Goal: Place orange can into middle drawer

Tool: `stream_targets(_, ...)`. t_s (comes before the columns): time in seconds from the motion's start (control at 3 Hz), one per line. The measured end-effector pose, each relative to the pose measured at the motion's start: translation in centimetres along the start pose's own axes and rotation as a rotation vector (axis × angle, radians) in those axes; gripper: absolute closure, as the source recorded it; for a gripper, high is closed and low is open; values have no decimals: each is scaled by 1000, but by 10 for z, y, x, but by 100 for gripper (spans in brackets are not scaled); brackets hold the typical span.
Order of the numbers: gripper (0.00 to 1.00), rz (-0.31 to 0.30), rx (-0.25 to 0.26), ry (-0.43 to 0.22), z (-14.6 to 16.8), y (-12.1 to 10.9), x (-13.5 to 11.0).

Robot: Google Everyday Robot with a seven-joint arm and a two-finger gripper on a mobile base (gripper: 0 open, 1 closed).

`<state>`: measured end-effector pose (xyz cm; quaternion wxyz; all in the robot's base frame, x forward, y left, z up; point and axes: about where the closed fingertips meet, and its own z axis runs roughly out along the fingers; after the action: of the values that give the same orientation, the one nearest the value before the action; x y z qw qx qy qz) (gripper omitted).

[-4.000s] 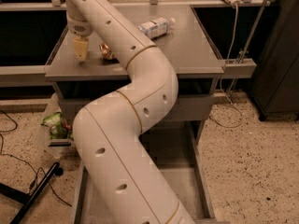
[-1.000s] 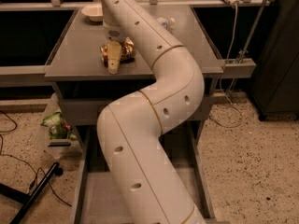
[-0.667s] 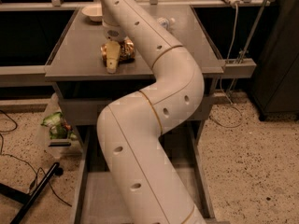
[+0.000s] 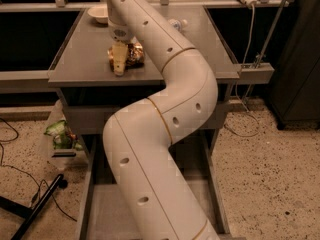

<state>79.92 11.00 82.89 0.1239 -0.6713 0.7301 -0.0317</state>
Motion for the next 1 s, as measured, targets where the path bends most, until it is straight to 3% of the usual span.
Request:
stream_targets(0.33, 88, 0, 0, 0, -8, 2, 0)
stream_targets(0.67, 100, 0, 1, 0, -10, 2, -1)
stream_targets(1.0, 100, 54, 38, -99, -7, -9, -24)
